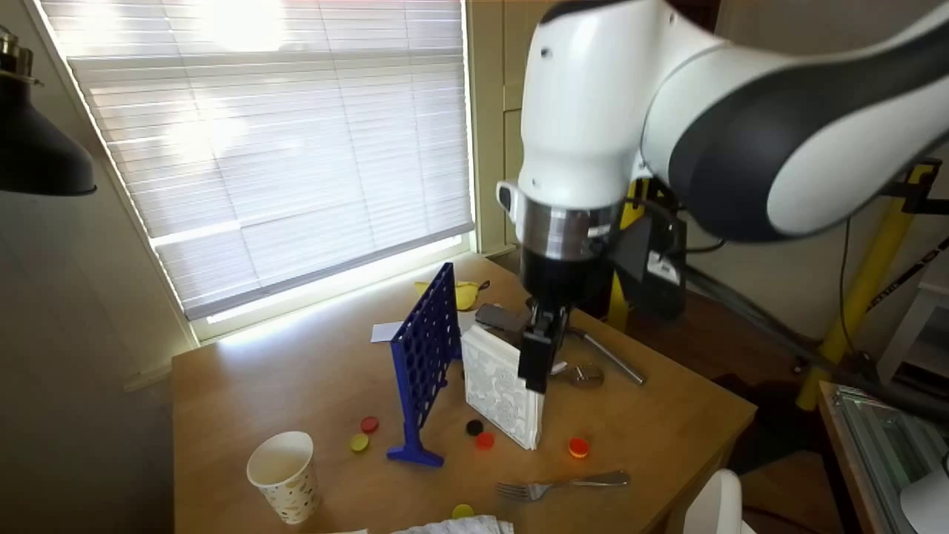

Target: Pick up the folk from the blue object and put it on the table

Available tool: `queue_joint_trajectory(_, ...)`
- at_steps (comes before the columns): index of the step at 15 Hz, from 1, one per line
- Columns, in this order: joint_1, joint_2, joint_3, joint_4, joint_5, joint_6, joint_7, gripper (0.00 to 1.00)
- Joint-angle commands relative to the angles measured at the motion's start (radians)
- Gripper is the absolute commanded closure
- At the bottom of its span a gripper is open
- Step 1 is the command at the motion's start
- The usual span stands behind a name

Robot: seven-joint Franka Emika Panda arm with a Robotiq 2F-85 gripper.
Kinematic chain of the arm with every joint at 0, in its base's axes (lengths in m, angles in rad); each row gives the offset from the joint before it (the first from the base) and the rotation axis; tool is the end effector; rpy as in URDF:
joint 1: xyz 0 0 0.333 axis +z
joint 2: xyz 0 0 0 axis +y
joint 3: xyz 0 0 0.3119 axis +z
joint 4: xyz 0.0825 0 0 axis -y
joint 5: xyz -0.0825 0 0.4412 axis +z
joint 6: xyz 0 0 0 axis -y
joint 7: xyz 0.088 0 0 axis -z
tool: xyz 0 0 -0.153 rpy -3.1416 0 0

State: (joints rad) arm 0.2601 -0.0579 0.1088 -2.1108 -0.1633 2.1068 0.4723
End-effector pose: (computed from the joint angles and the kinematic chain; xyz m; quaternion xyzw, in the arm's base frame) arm 0.5555 0.1998 0.3706 0.9968 -0.0118 0.0546 0.0570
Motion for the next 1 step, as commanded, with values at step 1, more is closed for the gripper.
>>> queue_joint_trajectory(1,-0.042,-0.012,0.033,0.014,0.012,-0.020,-0.002,0.00)
